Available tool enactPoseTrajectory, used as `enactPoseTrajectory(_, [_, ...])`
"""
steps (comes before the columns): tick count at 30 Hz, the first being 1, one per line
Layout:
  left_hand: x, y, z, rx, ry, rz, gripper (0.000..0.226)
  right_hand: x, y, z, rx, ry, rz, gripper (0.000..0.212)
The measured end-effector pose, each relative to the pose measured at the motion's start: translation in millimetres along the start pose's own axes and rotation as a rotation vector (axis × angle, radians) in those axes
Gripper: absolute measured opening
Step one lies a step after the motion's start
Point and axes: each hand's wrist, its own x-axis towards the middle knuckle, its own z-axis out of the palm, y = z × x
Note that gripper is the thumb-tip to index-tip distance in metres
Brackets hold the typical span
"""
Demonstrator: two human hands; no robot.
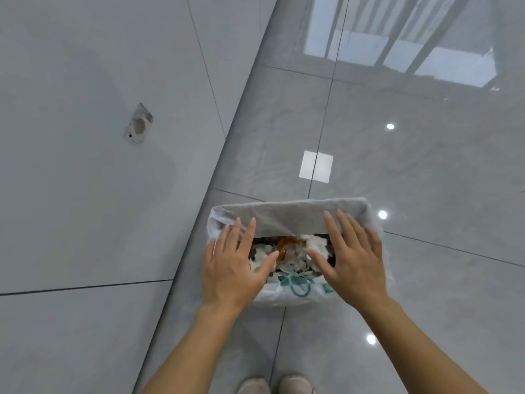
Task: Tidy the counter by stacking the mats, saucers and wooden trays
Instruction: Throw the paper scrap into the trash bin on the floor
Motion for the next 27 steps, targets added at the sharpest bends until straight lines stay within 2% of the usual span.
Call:
enactPoseTrajectory(5, [-44, 26, -99, 0.054, 0.092, 0.007, 0.082, -12, -18, -121, -0.005, -0.003, -0.002, 0.070])
enactPoseTrajectory(11, [-95, 65, -229, 0.043, 0.153, 0.047, 0.077, -30, -45, -265, 0.028, 0.093, -0.013, 0.072])
enactPoseTrajectory(15, [-119, 83, -291, 0.024, 0.216, 0.093, 0.077, -41, -59, -333, 0.054, 0.152, 0.017, 0.072])
enactPoseTrajectory(22, [-149, 99, -356, 0.000, 0.309, 0.158, 0.074, -51, -79, -407, 0.041, 0.241, -0.038, 0.073])
enactPoseTrajectory(27, [-174, 100, -391, 0.038, 0.398, 0.112, 0.075, -60, -94, -440, 0.060, 0.290, -0.118, 0.073])
